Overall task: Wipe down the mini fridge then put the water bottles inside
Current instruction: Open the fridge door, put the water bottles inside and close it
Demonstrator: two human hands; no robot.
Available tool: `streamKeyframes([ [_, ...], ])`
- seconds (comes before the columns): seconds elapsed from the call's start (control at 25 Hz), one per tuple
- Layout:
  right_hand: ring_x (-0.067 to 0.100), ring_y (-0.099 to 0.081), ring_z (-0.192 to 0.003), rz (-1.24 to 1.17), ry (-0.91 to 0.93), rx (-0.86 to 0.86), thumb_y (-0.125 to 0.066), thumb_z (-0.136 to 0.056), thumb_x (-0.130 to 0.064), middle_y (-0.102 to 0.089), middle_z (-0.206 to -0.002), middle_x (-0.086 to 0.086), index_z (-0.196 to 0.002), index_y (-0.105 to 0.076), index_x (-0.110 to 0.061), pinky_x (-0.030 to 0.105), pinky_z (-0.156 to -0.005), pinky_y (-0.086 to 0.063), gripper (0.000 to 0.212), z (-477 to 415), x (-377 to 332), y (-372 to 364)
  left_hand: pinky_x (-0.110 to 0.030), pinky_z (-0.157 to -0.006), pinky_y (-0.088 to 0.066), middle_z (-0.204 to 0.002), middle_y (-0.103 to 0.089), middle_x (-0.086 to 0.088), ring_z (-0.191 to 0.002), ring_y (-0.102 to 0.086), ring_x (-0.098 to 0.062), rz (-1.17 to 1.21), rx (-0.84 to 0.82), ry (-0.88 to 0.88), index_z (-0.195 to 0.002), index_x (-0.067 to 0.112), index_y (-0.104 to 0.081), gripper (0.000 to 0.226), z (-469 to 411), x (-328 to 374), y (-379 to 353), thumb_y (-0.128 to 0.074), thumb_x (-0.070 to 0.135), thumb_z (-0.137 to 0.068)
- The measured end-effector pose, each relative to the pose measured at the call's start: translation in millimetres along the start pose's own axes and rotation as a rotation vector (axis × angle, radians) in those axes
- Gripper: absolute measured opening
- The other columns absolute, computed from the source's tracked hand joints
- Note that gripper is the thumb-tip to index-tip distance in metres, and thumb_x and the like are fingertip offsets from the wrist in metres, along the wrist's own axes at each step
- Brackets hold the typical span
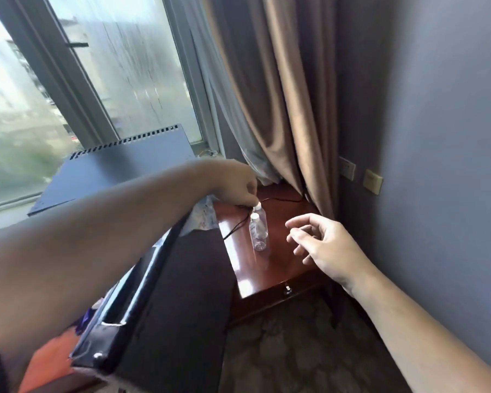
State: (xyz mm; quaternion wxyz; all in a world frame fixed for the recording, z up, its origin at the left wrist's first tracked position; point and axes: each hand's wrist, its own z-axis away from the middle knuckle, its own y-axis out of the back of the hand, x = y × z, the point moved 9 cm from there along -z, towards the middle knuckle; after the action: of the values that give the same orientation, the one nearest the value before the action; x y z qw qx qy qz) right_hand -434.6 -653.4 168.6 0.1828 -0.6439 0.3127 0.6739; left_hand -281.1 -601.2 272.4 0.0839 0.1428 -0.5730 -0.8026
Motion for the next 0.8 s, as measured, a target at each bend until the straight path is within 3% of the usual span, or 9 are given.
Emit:
streamKeyframes([
  [0.24,0.011,-0.069,-0.066,0.016,-0.024,-0.019,-0.064,-0.095,-0.020,-0.079,-0.087,0.001,-0.094,-0.074,-0.028,0.033,-0.063,-0.056,0.013,-26,34,50,-0.038,-0.094,-0.057,-0.105,-0.079,-0.006,-0.102,-0.073,-0.026,0.022,-0.091,0.167,-0.110,0.018,-0.077,0.035,-66,-1,-35,-0.058,0.043,-0.096],
  [0.4,0.011,-0.072,-0.066,0.039,-0.033,-0.045,-0.065,-0.093,-0.022,-0.078,-0.089,0.004,-0.095,-0.073,-0.031,0.034,-0.072,-0.056,0.012,-70,57,44,-0.035,-0.093,-0.057,-0.117,-0.076,-0.005,-0.109,-0.070,-0.029,0.195,-0.037,0.281,-0.118,0.020,-0.073,0.034,-128,-17,-78,-0.063,0.041,-0.093],
  [0.6,0.011,-0.073,-0.068,0.065,-0.114,-0.045,-0.065,-0.094,-0.022,-0.079,-0.086,-0.002,-0.097,-0.073,-0.032,0.030,-0.070,-0.056,0.013,-140,97,34,-0.048,-0.104,-0.050,-0.141,-0.055,-0.016,-0.127,-0.057,-0.042,0.384,0.038,0.481,-0.140,0.017,-0.051,0.054,-219,-64,-158,-0.053,0.044,-0.093],
  [0.8,0.011,-0.074,-0.069,0.072,-0.224,-0.035,-0.064,-0.093,-0.024,-0.078,-0.085,-0.009,-0.096,-0.072,-0.034,0.026,-0.067,-0.054,0.013,-193,135,32,-0.052,-0.101,-0.049,-0.156,-0.030,-0.013,-0.140,-0.040,-0.039,0.418,0.145,0.599,-0.163,0.031,-0.017,0.084,-279,-92,-222,-0.064,0.048,-0.096],
])
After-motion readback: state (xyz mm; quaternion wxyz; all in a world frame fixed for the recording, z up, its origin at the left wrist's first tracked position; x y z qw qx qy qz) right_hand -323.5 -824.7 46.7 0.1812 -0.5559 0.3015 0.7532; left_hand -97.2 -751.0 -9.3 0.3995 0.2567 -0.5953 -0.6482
